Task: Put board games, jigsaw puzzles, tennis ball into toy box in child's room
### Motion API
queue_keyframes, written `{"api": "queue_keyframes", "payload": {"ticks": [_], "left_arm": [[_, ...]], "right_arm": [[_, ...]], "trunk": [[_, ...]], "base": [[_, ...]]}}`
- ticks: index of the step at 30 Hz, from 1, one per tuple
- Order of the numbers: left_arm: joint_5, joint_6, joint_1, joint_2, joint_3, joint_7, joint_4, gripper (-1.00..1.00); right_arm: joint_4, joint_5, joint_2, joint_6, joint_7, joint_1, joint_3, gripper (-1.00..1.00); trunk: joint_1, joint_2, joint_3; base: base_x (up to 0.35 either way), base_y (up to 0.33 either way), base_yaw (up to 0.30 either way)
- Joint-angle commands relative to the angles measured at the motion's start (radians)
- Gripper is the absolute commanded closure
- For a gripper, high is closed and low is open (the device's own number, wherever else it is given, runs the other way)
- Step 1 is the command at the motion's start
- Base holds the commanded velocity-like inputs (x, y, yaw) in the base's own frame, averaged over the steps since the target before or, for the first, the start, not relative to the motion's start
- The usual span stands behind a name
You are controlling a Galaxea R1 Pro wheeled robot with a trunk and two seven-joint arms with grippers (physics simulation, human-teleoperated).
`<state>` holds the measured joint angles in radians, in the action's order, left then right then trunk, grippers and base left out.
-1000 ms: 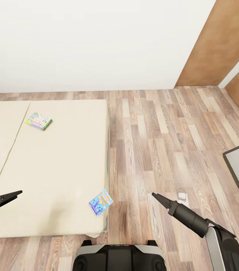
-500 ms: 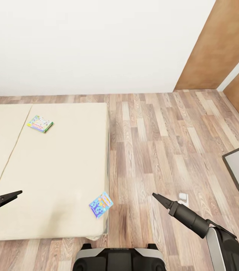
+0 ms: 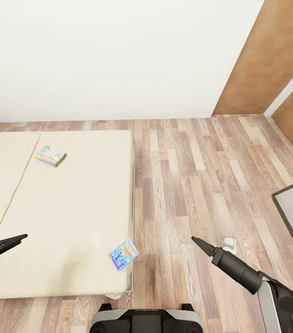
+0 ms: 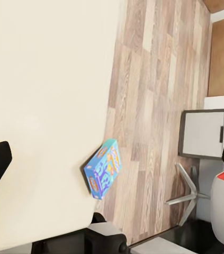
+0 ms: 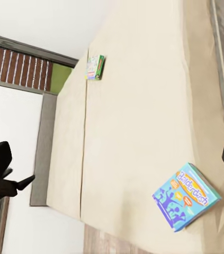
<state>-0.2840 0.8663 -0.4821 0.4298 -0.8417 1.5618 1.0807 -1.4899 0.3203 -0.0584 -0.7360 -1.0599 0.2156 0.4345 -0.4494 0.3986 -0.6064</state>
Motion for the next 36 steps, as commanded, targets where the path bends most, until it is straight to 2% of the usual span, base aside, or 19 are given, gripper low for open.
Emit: {"api": "queue_keyframes", "payload": {"ticks": [1, 5, 15, 21, 36], "left_arm": [[-0.011, 0.011, -0.001, 0.0, -0.002, 0.009, 0.001, -1.0], [-0.011, 0.011, -0.001, 0.0, -0.001, 0.009, 0.001, -1.0], [-0.011, 0.013, -0.001, 0.0, 0.0, 0.009, 0.001, -1.0], [-0.011, 0.015, -0.001, 0.001, 0.001, 0.009, 0.001, -1.0], [-0.011, 0.016, -0.001, 0.0, 0.0, 0.009, 0.001, -1.0]], "right_arm": [[0.0, 0.001, -0.001, -0.006, -0.009, 0.001, 0.007, -1.0], [0.001, -0.002, 0.005, -0.006, -0.036, 0.001, 0.028, -1.0], [0.008, 0.002, 0.044, -0.006, -0.07, 0.001, 0.078, -1.0], [0.009, 0.003, 0.053, -0.006, -0.085, 0.001, 0.108, -1.0], [0.01, -0.006, 0.055, -0.004, -0.097, 0.001, 0.12, -1.0]], "trunk": [[-0.001, 0.001, 0.001], [-0.001, 0.001, 0.007], [-0.001, 0.001, 0.024], [-0.001, 0.001, 0.034], [-0.001, 0.001, 0.058]], "base": [[0.0, 0.0, 0.0], [0.0, 0.0, 0.0], [0.0, 0.0, 0.0], [0.0, 0.0, 0.0], [0.0, 0.0, 0.0]]}}
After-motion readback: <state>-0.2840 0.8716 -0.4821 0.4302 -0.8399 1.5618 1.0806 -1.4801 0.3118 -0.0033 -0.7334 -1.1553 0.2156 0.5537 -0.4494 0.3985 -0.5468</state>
